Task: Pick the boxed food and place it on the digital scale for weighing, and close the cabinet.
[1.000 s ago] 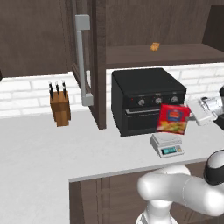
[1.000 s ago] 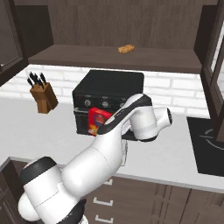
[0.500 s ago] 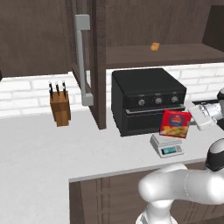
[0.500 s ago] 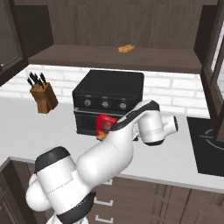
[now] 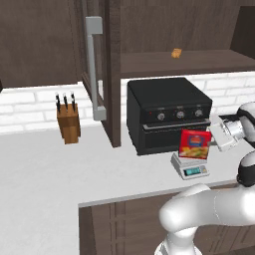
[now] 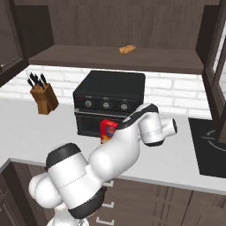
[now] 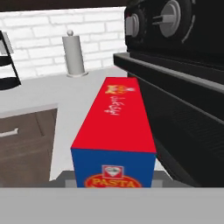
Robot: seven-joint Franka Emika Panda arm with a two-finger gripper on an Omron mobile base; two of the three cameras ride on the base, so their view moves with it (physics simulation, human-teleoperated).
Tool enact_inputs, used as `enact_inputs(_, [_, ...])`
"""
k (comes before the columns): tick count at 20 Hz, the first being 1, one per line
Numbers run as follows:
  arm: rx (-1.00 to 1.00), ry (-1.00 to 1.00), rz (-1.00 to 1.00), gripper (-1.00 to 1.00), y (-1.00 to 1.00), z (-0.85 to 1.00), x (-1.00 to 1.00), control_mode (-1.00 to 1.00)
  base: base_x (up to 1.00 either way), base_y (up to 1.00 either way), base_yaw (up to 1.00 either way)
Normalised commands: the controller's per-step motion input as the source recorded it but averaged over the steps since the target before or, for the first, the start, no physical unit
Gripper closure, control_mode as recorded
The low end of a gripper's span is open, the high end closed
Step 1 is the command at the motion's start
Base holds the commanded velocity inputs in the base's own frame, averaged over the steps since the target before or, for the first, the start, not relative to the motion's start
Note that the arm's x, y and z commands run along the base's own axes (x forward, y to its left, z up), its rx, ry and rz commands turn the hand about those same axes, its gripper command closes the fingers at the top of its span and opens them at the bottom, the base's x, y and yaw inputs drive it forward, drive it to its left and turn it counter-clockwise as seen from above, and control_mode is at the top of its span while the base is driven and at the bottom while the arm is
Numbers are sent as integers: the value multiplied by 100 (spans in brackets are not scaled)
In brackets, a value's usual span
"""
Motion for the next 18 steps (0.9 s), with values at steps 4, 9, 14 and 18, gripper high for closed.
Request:
enact_inputs(4, [0,-10,0,100,0,-25,22,-100,0,0,0])
enact_inputs(9, [0,-26,0,100,0,-32,6,-100,0,0,0])
enact_inputs(14, [0,-5,0,100,0,-14,13,-100,0,0,0])
enact_inputs(18, [0,0,0,100,2,-11,18,-100,0,0,0])
